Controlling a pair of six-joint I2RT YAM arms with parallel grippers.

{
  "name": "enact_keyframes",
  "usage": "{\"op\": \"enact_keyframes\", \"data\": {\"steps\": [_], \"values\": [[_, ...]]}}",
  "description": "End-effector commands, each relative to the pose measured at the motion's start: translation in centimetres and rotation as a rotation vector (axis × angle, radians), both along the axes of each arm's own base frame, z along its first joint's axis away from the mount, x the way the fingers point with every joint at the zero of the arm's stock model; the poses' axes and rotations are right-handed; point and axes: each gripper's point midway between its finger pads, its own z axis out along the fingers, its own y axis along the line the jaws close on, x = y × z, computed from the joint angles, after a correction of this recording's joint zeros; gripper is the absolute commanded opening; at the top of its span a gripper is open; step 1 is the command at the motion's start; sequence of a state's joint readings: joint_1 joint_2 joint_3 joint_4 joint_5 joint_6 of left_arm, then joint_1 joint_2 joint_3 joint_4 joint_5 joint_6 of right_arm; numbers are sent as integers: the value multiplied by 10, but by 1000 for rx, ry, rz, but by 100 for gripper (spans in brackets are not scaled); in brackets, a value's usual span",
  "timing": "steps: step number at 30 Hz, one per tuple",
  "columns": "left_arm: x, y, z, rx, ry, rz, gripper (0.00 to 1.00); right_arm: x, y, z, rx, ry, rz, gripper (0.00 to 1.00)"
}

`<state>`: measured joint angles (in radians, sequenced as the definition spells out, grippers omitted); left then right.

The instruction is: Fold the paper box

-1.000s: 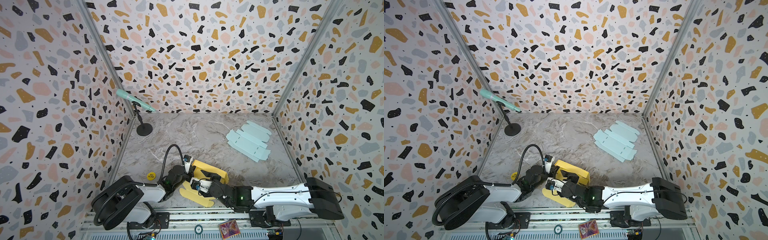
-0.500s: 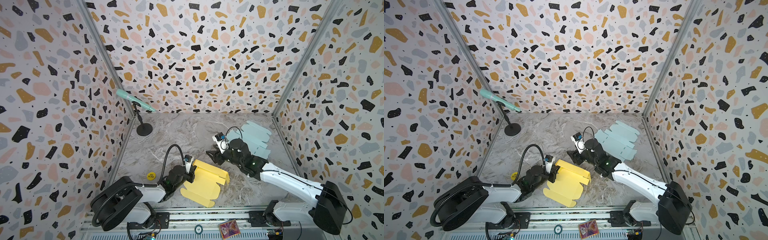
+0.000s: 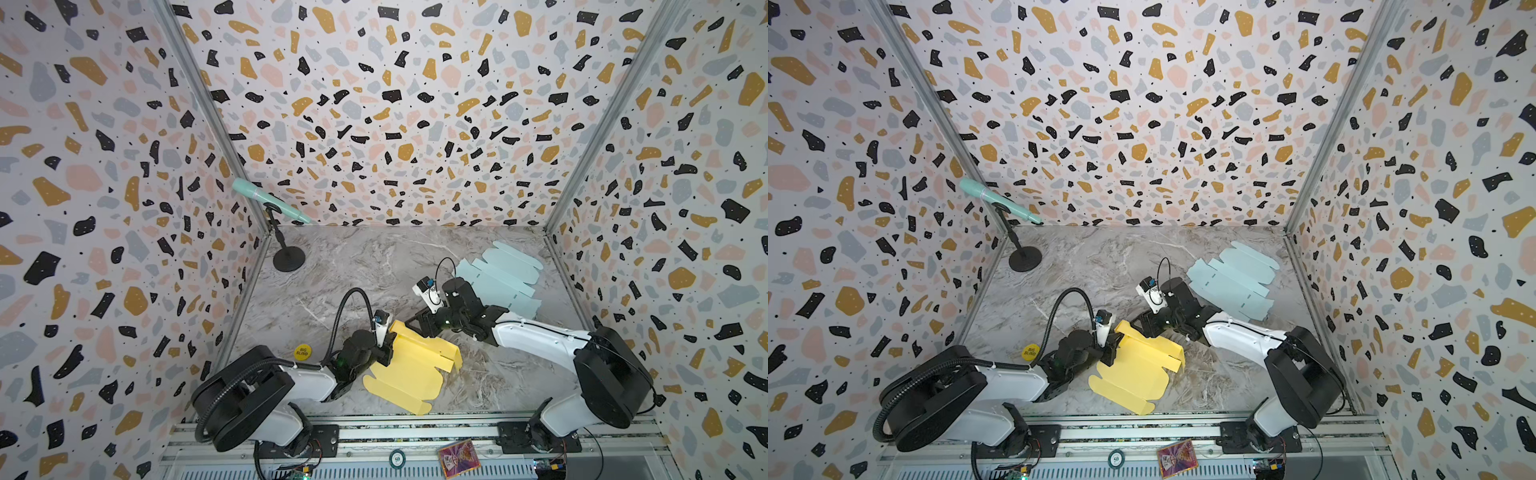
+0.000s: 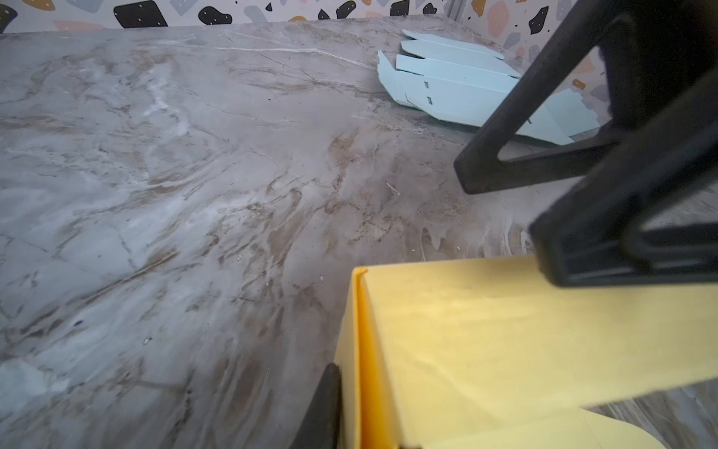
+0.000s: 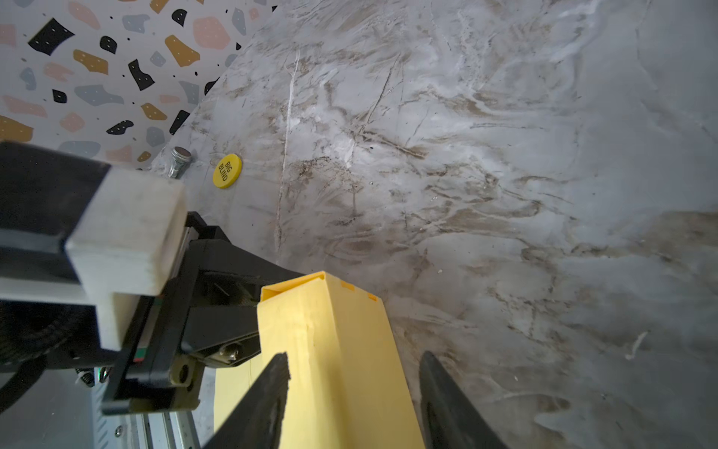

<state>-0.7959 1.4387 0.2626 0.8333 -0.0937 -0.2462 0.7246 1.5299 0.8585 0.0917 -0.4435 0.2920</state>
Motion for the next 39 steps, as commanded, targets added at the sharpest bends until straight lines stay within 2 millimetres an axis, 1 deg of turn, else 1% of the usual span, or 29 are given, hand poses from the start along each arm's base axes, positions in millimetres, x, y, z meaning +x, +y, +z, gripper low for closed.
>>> {"op": "enact_keyframes", "data": {"steps": [1, 3, 5, 8, 13, 15, 20, 25, 28, 33, 37, 39], "values": [[8, -8, 12, -25, -53, 6, 18, -8, 7, -7, 35, 55, 40, 50], [9, -8, 10, -23, -53, 10, 19, -10, 7, -13, 29, 73, 47, 48], [11, -8, 8, -22, -52, 18, 20, -12, 7, -15, 36, 81, 51, 46], [14, -7, 7, -23, -59, 36, 24, -14, 7, -16, 46, 94, 62, 45], [18, -5, 10, -30, -77, 63, 25, -17, 6, -22, 61, 132, 67, 44], [18, -5, 13, -37, -84, 65, 24, -19, 8, -19, 87, 148, 75, 44], [18, -6, 13, -42, -88, 67, 18, -24, 10, -13, 133, 186, 79, 43], [19, -2, 10, -35, -88, 86, 18, -38, 10, -5, 223, 250, 77, 43], [20, -1, 11, -46, -91, 93, 19, -45, 8, -6, 261, 291, 72, 43], [19, -1, 12, -64, -90, 97, 20, -48, 6, -10, 283, 309, 56, 43], [18, -1, 12, -67, -90, 97, 16, -50, 10, -5, 322, 324, 69, 43], [17, -1, 11, -66, -89, 98, 16, -52, 14, -5, 328, 331, 78, 43]]}}
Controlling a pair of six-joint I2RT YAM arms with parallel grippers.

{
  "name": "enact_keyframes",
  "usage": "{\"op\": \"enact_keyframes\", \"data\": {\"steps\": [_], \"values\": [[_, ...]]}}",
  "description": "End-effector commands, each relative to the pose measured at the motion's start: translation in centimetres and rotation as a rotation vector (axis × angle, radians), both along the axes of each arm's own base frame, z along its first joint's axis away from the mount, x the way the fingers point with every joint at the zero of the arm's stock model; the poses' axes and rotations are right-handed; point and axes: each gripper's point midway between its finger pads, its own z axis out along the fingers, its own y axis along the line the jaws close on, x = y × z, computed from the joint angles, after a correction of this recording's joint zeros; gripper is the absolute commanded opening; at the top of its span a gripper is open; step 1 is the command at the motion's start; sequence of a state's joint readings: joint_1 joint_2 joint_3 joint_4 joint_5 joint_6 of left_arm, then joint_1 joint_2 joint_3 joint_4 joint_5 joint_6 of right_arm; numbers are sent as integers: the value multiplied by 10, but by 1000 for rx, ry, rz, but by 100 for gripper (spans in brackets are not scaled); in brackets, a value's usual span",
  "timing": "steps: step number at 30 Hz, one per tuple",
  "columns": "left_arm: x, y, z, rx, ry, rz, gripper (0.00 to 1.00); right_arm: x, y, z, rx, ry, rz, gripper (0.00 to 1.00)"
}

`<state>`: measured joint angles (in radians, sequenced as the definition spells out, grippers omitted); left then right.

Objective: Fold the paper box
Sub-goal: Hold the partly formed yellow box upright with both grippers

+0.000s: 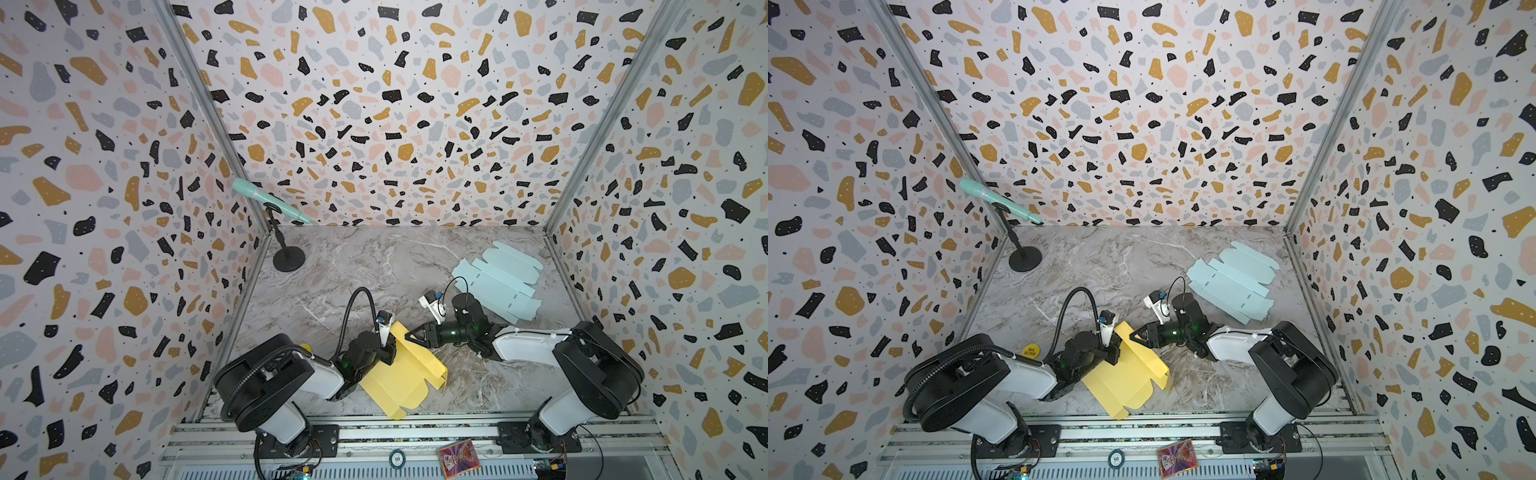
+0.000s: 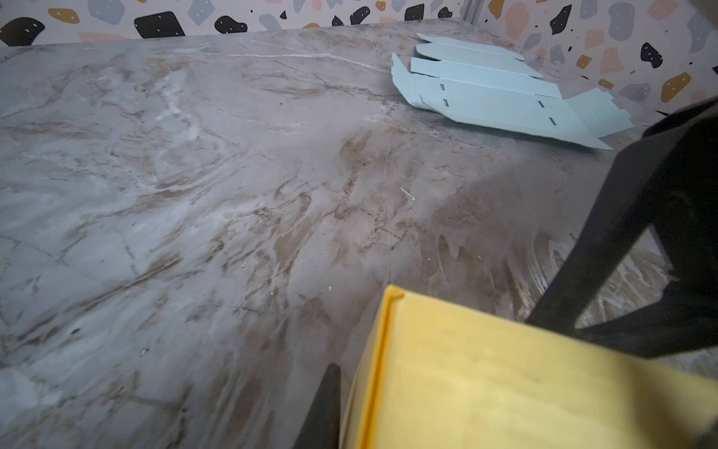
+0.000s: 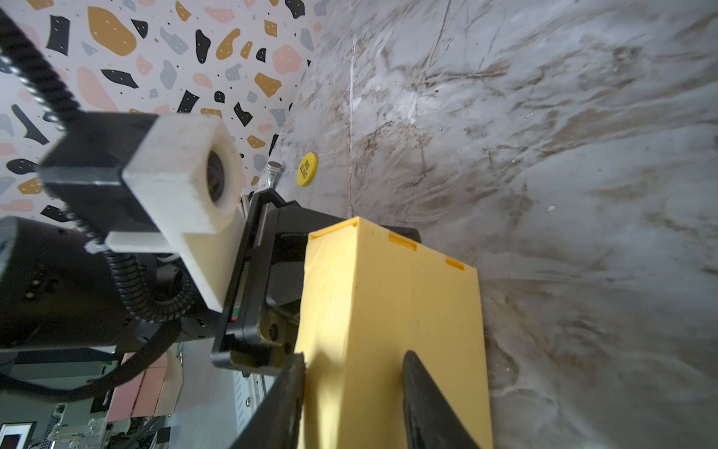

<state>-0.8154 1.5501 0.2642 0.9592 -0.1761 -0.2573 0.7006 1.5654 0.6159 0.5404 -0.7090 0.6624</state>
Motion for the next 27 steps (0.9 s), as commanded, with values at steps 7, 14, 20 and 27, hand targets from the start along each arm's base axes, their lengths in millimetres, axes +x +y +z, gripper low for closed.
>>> {"op": "enact_keyframes", "data": {"steps": [7, 14, 20, 27], "values": [[7, -1, 10, -61, -48, 38, 23, -14, 6, 7, 35, 26, 41, 42], [3, -1, 0, -47, -28, 27, 25, -6, -2, 3, 10, 17, -12, 41], [0, 3, -4, -38, -27, 34, 25, 0, -2, 2, 9, 15, -25, 41], [-1, 1, 3, -61, -51, 27, 21, -3, -1, 0, 3, 10, -23, 40]]}}
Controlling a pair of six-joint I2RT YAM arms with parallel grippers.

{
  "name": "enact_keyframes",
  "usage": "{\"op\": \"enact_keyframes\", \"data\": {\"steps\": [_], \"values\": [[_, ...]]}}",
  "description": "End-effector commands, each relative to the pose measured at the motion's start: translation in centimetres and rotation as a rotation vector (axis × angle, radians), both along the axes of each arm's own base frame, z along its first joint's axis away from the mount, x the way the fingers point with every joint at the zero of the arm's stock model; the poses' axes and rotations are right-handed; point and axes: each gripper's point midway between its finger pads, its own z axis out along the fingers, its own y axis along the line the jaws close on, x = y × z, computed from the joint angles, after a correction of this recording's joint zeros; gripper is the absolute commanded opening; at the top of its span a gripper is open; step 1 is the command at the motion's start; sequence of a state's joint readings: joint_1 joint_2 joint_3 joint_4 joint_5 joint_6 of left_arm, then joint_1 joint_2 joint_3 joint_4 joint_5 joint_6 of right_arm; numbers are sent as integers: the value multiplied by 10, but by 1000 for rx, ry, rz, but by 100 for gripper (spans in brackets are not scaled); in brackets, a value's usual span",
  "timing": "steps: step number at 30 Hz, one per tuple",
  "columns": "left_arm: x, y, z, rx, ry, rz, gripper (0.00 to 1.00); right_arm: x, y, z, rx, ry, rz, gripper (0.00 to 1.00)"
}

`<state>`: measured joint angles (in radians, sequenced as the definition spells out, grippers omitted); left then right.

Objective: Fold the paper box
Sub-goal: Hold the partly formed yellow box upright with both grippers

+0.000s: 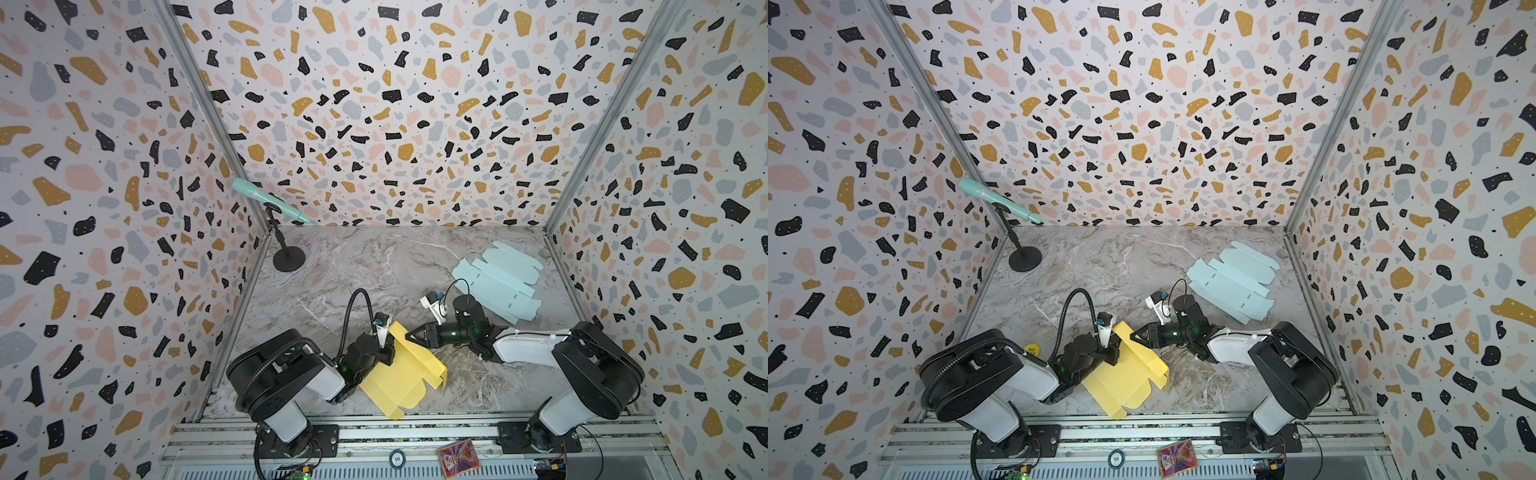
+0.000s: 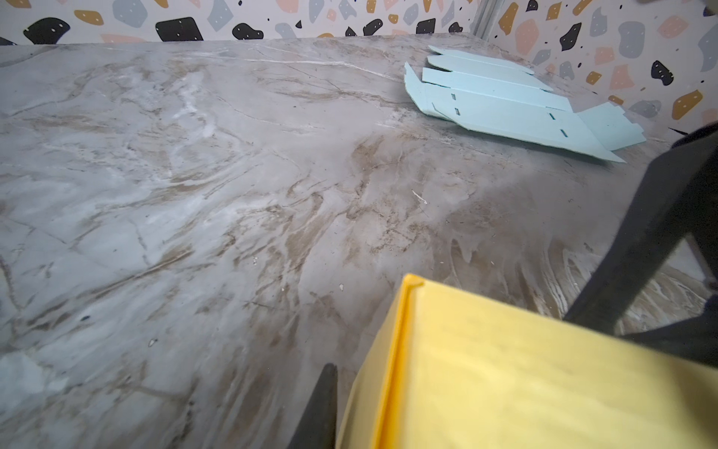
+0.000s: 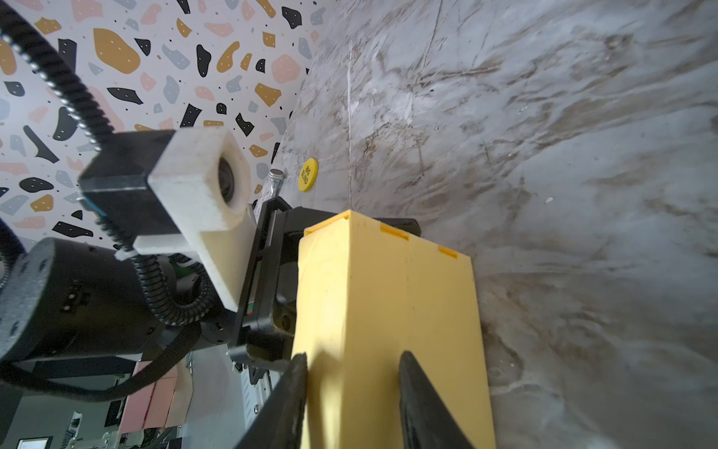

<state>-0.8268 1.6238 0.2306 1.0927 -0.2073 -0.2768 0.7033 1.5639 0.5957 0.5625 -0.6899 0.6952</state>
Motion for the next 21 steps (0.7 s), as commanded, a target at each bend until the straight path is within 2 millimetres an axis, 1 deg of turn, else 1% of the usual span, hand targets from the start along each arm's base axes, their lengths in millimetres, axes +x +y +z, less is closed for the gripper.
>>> {"op": "enact_keyframes", "data": {"steps": [1, 4, 9, 16, 21], "values": [[-1, -2, 10, -39, -38, 0, 24, -4, 1, 4, 8, -16, 3, 40], [-2, -1, 9, -43, -39, -2, 26, -4, -2, 4, 2, -36, -8, 40], [-3, 1, 6, -41, -34, 4, 27, 2, -4, 12, -10, -98, -18, 40], [-2, 4, -6, -16, -22, 20, 27, 4, -7, 11, -18, -135, -5, 39], [-1, 5, -7, -7, -31, 23, 27, 1, -7, 11, -10, -139, -1, 39]]}}
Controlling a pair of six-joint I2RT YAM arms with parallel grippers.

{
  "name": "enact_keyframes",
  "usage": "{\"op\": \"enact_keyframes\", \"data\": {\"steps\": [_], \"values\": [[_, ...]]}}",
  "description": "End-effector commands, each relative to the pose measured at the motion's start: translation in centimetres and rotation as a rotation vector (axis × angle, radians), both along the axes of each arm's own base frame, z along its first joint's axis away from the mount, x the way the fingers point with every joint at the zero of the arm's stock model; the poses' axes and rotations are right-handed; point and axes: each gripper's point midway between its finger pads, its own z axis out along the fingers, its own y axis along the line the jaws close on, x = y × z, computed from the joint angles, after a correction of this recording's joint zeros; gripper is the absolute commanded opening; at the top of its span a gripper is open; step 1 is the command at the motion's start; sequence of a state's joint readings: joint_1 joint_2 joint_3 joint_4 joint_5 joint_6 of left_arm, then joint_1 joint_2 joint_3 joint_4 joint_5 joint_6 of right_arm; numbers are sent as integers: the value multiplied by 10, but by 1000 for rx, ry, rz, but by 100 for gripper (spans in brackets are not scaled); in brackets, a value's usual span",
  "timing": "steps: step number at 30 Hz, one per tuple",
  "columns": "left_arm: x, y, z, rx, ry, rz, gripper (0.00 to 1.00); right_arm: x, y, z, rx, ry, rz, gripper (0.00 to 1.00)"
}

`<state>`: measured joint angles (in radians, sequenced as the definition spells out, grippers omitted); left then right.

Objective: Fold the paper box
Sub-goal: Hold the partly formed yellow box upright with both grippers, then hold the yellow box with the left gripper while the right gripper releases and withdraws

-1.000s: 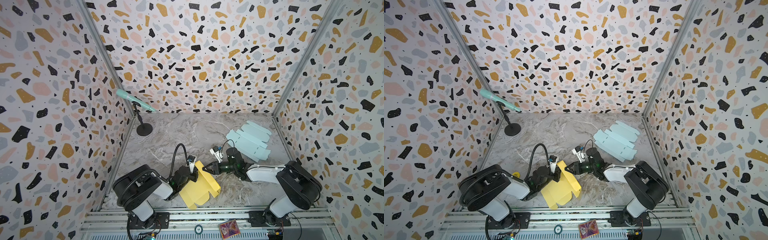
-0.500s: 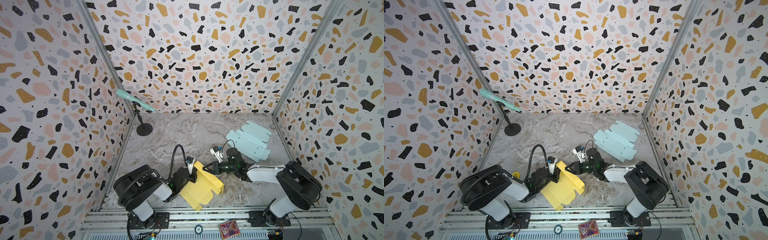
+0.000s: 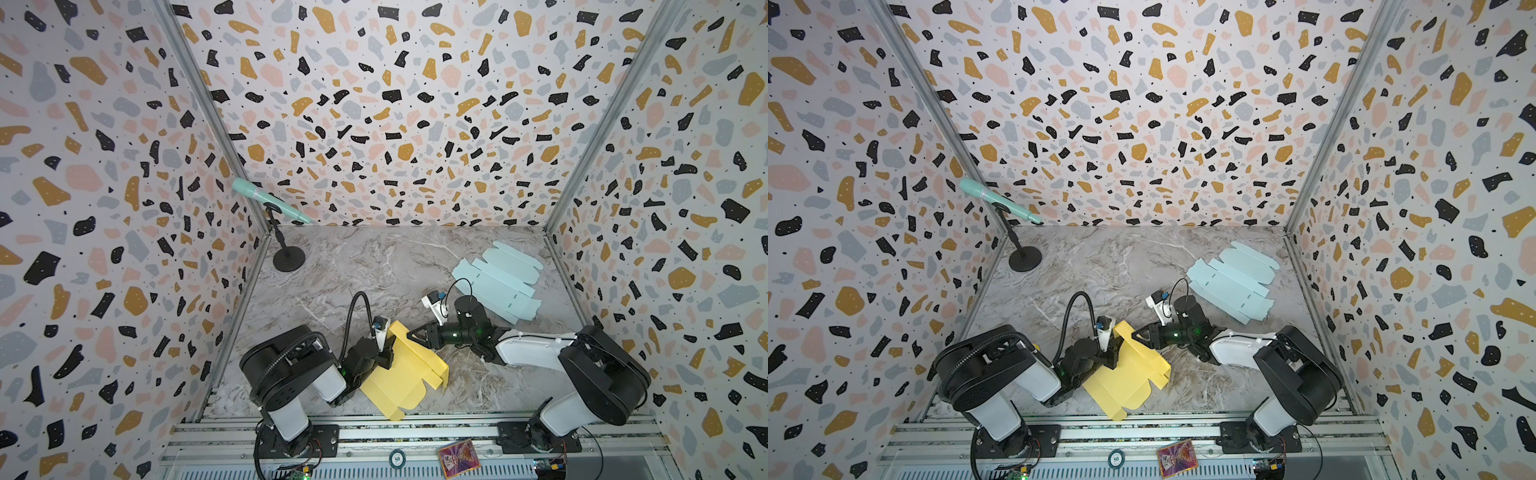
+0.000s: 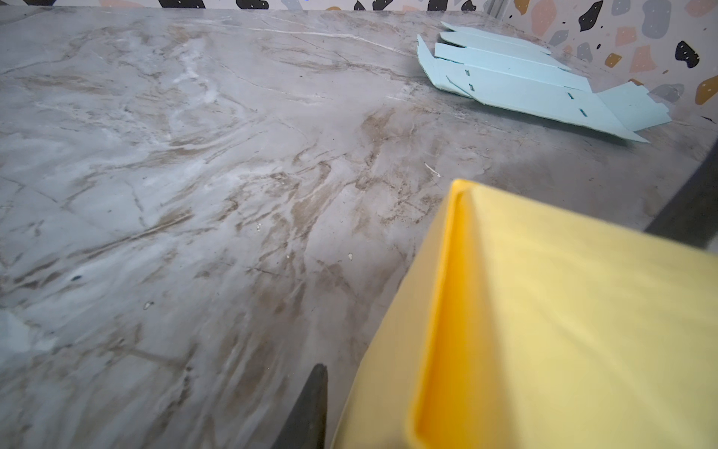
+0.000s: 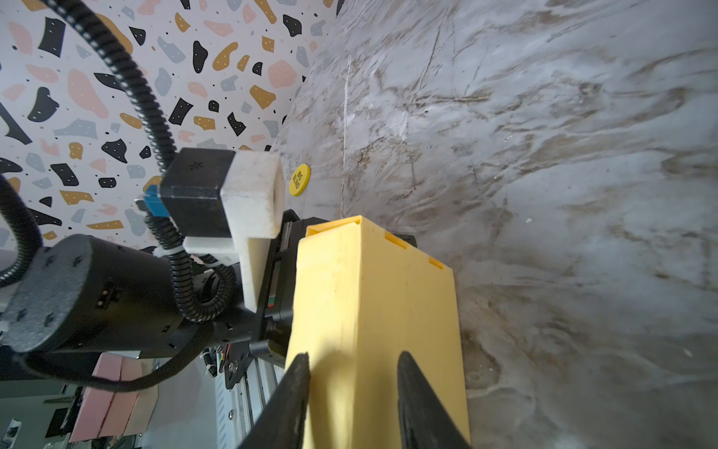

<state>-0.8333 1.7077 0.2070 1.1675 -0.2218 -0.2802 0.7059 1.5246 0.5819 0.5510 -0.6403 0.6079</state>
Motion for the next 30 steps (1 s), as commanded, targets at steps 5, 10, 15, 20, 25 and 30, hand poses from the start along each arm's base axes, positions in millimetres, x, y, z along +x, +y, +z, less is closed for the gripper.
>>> {"op": "enact_keyframes", "data": {"steps": [5, 10, 15, 20, 25, 30], "values": [[3, 0, 16, -44, -63, 14, 26, -6, -4, 6, 16, -29, 2, 39], [6, -5, 17, -48, -69, 6, 26, -8, -4, 8, 19, -30, -3, 39], [7, -10, 17, -48, -68, -5, 22, -11, -4, 9, 17, -33, 1, 38], [6, -13, 11, -31, -56, -8, 20, -12, -8, 15, 6, -42, 1, 38], [0, -20, 16, -42, -65, -21, 19, -11, -13, 25, -24, -57, -19, 39], [-3, -30, 23, -69, -73, -24, 19, -7, -14, 41, -48, -88, -25, 41]]}}
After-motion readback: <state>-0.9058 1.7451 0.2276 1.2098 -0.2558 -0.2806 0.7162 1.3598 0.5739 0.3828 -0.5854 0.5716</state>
